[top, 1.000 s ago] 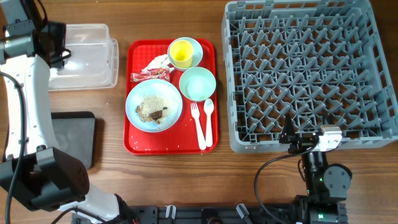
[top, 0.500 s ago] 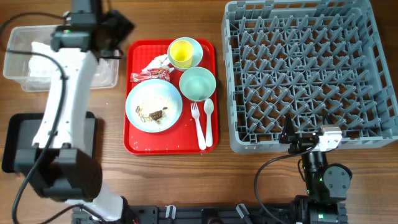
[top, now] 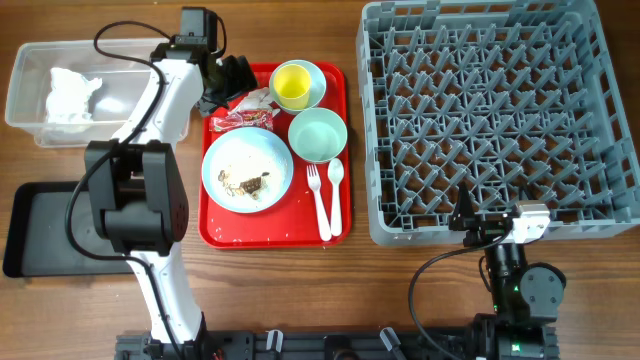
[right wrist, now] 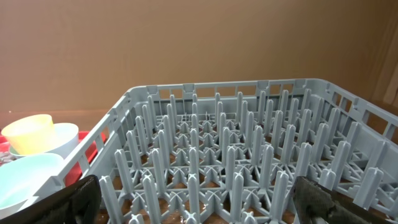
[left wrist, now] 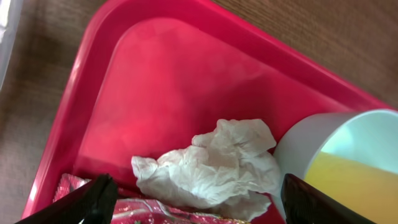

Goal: Sort waste into correct bins and load items into the dishwasher rack
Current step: 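Return the left gripper to the remaining napkin piece on the tray, then grasp the napkin piece and drop it into the clear bin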

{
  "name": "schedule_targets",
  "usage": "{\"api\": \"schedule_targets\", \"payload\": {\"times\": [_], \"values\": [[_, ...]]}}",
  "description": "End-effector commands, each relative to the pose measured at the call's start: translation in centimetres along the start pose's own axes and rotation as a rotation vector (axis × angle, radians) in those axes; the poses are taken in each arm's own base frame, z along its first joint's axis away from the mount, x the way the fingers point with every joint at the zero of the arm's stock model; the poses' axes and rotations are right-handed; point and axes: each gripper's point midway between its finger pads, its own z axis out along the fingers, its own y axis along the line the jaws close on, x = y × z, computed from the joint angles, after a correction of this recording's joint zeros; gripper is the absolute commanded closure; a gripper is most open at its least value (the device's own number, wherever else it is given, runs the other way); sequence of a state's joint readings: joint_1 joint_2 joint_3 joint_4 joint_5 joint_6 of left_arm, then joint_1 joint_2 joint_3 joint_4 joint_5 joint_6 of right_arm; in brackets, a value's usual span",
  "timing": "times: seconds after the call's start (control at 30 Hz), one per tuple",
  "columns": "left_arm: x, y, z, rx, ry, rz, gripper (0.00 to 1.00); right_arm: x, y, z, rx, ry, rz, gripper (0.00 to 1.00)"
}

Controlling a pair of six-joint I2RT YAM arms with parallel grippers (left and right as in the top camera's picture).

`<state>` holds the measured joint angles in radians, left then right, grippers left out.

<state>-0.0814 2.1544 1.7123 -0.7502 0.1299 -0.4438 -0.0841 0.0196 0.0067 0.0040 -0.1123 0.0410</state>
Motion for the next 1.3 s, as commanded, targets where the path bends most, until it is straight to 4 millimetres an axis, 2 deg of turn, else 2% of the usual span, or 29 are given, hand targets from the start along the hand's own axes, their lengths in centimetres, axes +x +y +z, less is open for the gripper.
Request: {"api": "schedule_targets", "payload": {"times": [0.0,0.2,0.4,0.53,0.6,0.77,0.93,1.03,1.07,1.1,1.23,1.27], "values": [[0.6,-0.3,1.4,0.008,0.028,0.161,0.14,-0.2,0.1,0.0,-0.008,-0.008,0.013,0.00],[1.2,-0.7,1.7,0.019,0.047,0.317,0.18,-0.2,0.1,0.0,-0.008,-0.008,0.013,0.00],[1.9,-1.4,1.9,0.024,0.053,0.401,0.21,-0.2,0.1,0.0,-0.008,-0.008,0.013,0.00],[1.9,-1.0,2.8,0.003,0.055,0.401,0.22,-0.2,0.1,0.0,-0.008,-0.008,0.013,0.00],[1.7,-1.1,3.1,0.003,0.047,0.403,0.29,-0.2,0.1,0.0,-0.008,-0.008,0.013,0.00],[1.3,-0.5,3.7,-0.029,0.033,0.403,0.30,-0.2,0.1,0.0,-0.008,-0.008,0.012,0.00],[2.4,0.4,5.6,-0.045,0.080,0.396,0.33,-0.2,0.1,0.0,-0.008,-0.008,0.013,0.00],[2.2,0.2,5.4,-0.043,0.072,0.377,0.35,-0.2,0.1,0.0,-0.008,-0.008,0.012,0.00],[2.1,0.1,5.2,-0.041,0.065,0.369,0.37,-0.2,0.1,0.0,-0.008,-0.008,0.013,0.00],[1.8,-0.1,4.8,-0.037,0.055,0.361,0.48,-0.2,0.1,0.0,-0.008,-0.008,0.012,0.00],[1.1,-0.8,2.9,-0.024,0.020,0.325,0.71,-0.2,0.1,0.0,-0.008,-0.008,0.013,0.00],[0.7,-1.1,2.1,-0.017,0.002,0.305,0.81,-0.2,0.1,0.0,-0.008,-0.008,0.013,0.00]]}}
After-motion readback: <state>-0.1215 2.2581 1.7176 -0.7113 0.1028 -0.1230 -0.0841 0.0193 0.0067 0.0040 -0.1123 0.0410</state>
